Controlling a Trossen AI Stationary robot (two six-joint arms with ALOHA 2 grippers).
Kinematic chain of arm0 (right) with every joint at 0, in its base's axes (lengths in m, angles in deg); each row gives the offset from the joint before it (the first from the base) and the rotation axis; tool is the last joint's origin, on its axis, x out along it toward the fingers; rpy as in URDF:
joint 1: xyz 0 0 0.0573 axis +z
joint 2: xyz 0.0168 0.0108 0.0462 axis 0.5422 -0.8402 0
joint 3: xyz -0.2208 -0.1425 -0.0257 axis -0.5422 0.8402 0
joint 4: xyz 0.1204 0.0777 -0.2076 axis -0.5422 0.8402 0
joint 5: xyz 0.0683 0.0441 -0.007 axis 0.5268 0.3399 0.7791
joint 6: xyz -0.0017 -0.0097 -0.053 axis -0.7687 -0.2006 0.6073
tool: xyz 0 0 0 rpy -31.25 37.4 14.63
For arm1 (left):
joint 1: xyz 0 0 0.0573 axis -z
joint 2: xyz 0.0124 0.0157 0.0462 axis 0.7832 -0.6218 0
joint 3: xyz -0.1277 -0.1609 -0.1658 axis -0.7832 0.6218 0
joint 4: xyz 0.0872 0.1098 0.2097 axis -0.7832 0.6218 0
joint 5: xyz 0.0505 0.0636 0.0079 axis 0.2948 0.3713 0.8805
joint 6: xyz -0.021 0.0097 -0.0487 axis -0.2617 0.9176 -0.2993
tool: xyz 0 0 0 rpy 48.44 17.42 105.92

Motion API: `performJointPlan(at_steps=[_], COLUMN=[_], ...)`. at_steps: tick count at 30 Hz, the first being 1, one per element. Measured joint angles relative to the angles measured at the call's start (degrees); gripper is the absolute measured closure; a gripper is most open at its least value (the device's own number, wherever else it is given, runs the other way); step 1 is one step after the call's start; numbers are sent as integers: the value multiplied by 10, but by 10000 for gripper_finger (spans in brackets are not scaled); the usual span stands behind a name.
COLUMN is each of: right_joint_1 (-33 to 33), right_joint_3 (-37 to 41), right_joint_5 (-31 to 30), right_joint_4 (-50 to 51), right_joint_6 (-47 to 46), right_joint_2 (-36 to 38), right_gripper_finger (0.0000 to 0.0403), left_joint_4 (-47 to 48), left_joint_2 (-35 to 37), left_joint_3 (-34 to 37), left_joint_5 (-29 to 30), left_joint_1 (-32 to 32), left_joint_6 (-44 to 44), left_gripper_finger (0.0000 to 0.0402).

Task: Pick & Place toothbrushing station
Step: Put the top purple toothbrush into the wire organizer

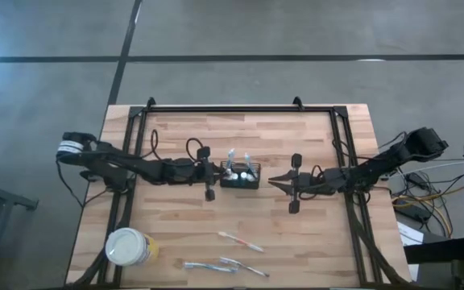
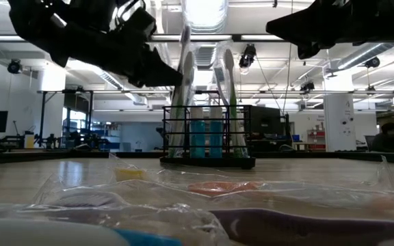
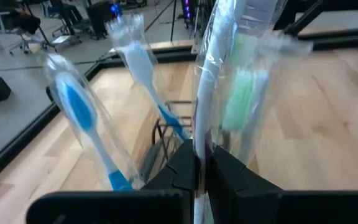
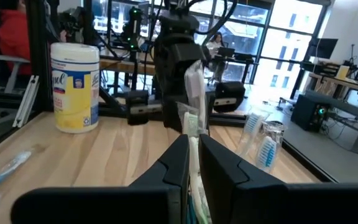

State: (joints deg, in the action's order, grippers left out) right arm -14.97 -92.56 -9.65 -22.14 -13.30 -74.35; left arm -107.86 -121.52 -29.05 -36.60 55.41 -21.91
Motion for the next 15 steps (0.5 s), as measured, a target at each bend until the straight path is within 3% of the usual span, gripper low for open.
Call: performJointPlan(at_steps=[15], right_joint_1=[0], right_joint_3=[0], right_joint_5=[0], right_joint_4=[0], right_joint_6=[0], right_joint_2=[0], right_gripper_finger=[371], left_joint_4=[-24], left_joint_2=[-61], left_joint_3=[0], left_joint_5=[17], left_joint_1=[-9], left_joint_6=[-11], left_gripper_finger=[381])
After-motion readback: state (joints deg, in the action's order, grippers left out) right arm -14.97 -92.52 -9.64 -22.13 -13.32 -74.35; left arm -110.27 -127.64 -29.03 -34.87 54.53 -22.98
